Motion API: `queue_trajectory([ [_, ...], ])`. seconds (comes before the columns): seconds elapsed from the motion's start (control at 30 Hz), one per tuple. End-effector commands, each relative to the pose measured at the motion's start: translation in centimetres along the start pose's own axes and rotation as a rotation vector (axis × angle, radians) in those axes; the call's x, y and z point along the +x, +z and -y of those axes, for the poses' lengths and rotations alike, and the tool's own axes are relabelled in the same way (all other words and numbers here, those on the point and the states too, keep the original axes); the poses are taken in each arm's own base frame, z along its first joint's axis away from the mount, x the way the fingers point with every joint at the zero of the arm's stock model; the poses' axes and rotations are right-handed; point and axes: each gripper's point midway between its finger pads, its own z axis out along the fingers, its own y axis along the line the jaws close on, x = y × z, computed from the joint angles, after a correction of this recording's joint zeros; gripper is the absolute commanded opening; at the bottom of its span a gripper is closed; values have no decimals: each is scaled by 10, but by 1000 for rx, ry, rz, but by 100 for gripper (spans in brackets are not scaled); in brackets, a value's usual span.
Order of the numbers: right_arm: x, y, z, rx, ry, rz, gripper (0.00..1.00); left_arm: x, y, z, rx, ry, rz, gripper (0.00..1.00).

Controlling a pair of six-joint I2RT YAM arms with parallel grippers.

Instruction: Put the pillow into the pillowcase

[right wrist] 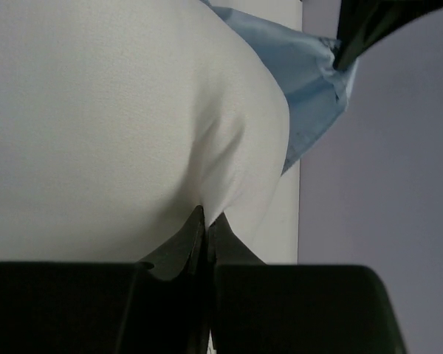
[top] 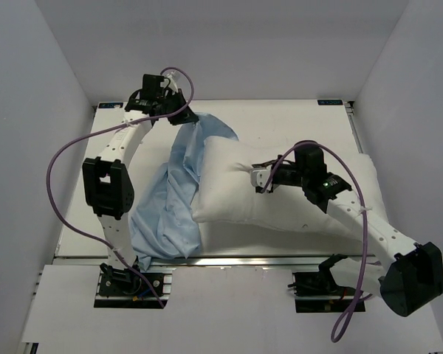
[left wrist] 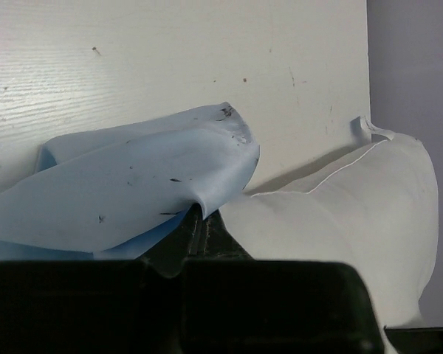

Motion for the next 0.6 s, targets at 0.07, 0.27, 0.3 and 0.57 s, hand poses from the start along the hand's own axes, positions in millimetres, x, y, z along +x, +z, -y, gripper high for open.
queue_trajectory([
  [0.07, -33, 10, 27, 18, -219, 125, 0, -12, 8, 39, 110, 47, 1, 0],
  [0.27, -1, 25, 43, 45, -259, 4, 0, 0, 33, 45, 145, 43, -50, 0],
  [0.3, -1, 24, 64, 94, -279, -17, 0, 3, 36, 42, 139, 39, -59, 0],
  [0.57, 47, 15, 116, 167, -305, -139, 0, 4, 48, 20, 55, 20, -60, 0],
])
